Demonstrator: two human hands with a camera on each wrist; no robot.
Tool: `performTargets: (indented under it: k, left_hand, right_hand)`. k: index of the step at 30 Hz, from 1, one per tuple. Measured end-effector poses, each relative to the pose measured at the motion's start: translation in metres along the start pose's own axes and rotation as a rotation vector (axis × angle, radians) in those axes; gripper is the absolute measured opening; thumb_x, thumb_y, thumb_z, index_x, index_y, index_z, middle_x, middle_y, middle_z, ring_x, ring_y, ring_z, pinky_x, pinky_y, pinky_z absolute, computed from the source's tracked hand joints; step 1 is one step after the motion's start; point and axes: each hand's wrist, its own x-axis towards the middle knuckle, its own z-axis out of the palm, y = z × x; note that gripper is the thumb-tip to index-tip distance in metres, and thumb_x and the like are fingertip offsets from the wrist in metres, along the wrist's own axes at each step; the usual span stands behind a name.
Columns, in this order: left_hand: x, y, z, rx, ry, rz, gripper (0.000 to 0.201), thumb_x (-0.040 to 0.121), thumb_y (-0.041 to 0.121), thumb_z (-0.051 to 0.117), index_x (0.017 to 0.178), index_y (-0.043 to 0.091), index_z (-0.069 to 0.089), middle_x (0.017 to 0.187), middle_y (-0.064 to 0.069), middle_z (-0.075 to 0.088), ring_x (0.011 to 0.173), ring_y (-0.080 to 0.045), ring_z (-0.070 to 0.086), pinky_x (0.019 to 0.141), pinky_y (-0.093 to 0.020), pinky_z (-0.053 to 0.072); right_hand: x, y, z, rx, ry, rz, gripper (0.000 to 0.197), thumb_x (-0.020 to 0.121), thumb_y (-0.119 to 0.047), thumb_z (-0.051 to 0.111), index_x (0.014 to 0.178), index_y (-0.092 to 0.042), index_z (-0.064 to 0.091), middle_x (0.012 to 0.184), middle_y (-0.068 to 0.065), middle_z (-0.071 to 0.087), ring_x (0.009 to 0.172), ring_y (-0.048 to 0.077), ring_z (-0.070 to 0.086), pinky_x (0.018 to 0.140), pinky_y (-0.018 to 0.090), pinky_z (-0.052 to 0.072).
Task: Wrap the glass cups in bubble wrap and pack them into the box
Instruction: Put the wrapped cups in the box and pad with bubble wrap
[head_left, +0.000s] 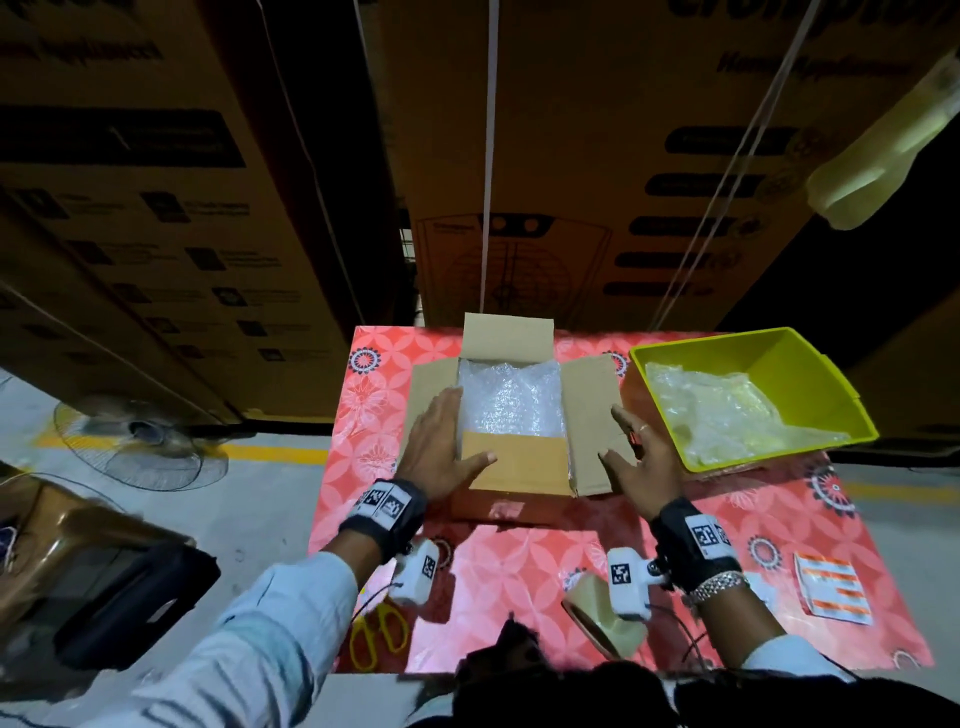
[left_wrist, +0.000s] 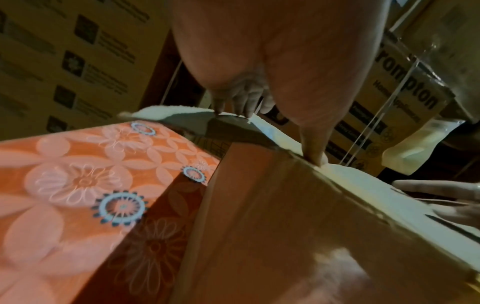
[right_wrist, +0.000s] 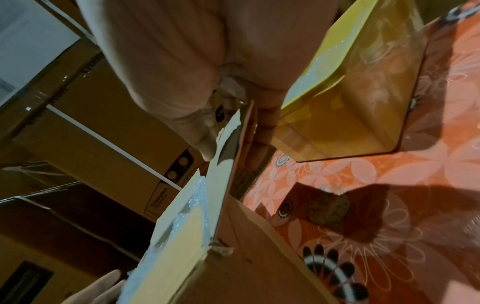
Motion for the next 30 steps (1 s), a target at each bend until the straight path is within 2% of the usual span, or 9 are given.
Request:
performTargets:
  k: [3, 7, 10, 16, 18, 21, 25, 27, 30]
  left_hand:
    - [0.023, 0.002, -0.007, 0.145, -0.103, -0.056, 0.131, 0.072, 0.07, 0.079, 0.164, 0.017, 0.002, 0.173, -0.006, -0.001, 0.159, -0.026, 0.004, 0.129, -0.051, 0.008]
    - [0.049, -0.003, -0.018, 0.282, -0.209, -0.078, 0.155, 0.054, 0.087, 0.076, 0.164, 0.019, -0.008, 0.172, -0.006, -0.013, 0.159, -0.026, -0.007, 0.128, -0.056, -0.001]
    - [0.064, -0.008, -0.018, 0.28, -0.234, -0.052, 0.162, 0.047, 0.092, 0.074, 0.163, 0.02, -0.013, 0.172, -0.005, -0.015, 0.159, -0.026, -0.01, 0.127, -0.059, -0.002]
    - [0.095, -0.01, -0.034, -0.023, -0.222, -0.093, 0.153, 0.053, 0.094, 0.069, 0.163, 0.027, -0.013, 0.174, 0.001, 0.007, 0.159, -0.024, 0.01, 0.125, -0.058, 0.003]
    - [0.104, -0.009, -0.04, -0.257, -0.211, -0.188, 0.143, 0.066, 0.085, 0.071, 0.163, 0.026, -0.014, 0.17, -0.001, 0.024, 0.154, -0.027, 0.026, 0.126, -0.055, 0.017]
    - [0.101, 0.001, -0.047, -0.641, -0.084, -0.29, 0.106, 0.092, 0.055, 0.068, 0.166, 0.022, 0.0, 0.159, -0.003, 0.044, 0.147, -0.025, 0.04, 0.118, -0.046, 0.032]
    - [0.081, 0.011, -0.052, -0.695, -0.033, -0.12, 0.043, 0.108, 0.035, 0.05, 0.148, 0.02, 0.049, 0.132, 0.019, 0.056, 0.125, -0.007, 0.054, 0.113, -0.031, 0.036]
    - [0.073, -0.002, -0.05, -0.618, -0.059, -0.052, 0.035, 0.105, 0.05, 0.049, 0.13, 0.029, 0.063, 0.128, 0.018, 0.062, 0.12, -0.007, 0.057, 0.115, -0.04, 0.038]
    - [0.068, -0.031, -0.042, -0.372, -0.161, 0.092, 0.052, 0.09, 0.075, 0.05, 0.122, 0.039, 0.069, 0.154, 0.013, 0.049, 0.149, -0.014, 0.036, 0.123, -0.054, 0.021]
  right_hand:
    - [-0.007, -0.002, 0.007, 0.026, -0.028, 0.037, 0.066, 0.084, 0.005, 0.075, 0.143, -0.017, 0.054, 0.15, 0.007, 0.05, 0.141, 0.019, 0.046, 0.119, 0.035, 0.036]
    - [-0.017, -0.015, 0.021, -0.663, 0.043, -0.11, 0.066, 0.084, -0.038, 0.079, 0.143, -0.029, 0.052, 0.166, 0.01, 0.023, 0.154, 0.03, 0.02, 0.122, 0.05, 0.014]
    - [-0.024, -0.022, 0.042, -0.851, -0.147, -0.279, 0.063, 0.095, -0.048, 0.061, 0.153, -0.038, 0.036, 0.171, 0.0, -0.003, 0.158, 0.021, -0.004, 0.123, 0.058, -0.007]
    - [-0.025, -0.017, 0.06, -0.844, -0.271, -0.108, 0.057, 0.105, -0.05, 0.038, 0.159, -0.041, 0.022, 0.17, -0.005, -0.012, 0.157, 0.017, -0.011, 0.122, 0.058, -0.007]
    - [-0.025, -0.017, 0.06, -0.835, -0.282, -0.101, 0.057, 0.106, -0.049, 0.037, 0.159, -0.041, 0.02, 0.17, -0.006, -0.014, 0.157, 0.016, -0.012, 0.122, 0.057, -0.005]
    - [-0.025, -0.016, 0.06, -0.796, -0.302, -0.083, 0.058, 0.105, -0.049, 0.038, 0.16, -0.04, 0.02, 0.169, -0.007, -0.017, 0.157, 0.016, -0.013, 0.122, 0.056, -0.005]
    - [-0.023, -0.011, 0.058, -0.77, -0.305, -0.081, 0.06, 0.104, -0.05, 0.042, 0.16, -0.038, 0.022, 0.17, -0.01, -0.015, 0.157, 0.014, -0.011, 0.123, 0.056, -0.003]
    - [-0.021, -0.011, 0.056, -0.757, -0.313, -0.089, 0.061, 0.104, -0.05, 0.043, 0.159, -0.037, 0.022, 0.17, -0.011, -0.013, 0.156, 0.012, -0.01, 0.124, 0.056, -0.002]
    - [-0.02, -0.012, 0.052, -0.736, -0.336, -0.104, 0.063, 0.104, -0.05, 0.045, 0.16, -0.034, 0.022, 0.17, -0.011, -0.01, 0.157, 0.012, -0.006, 0.124, 0.054, 0.001]
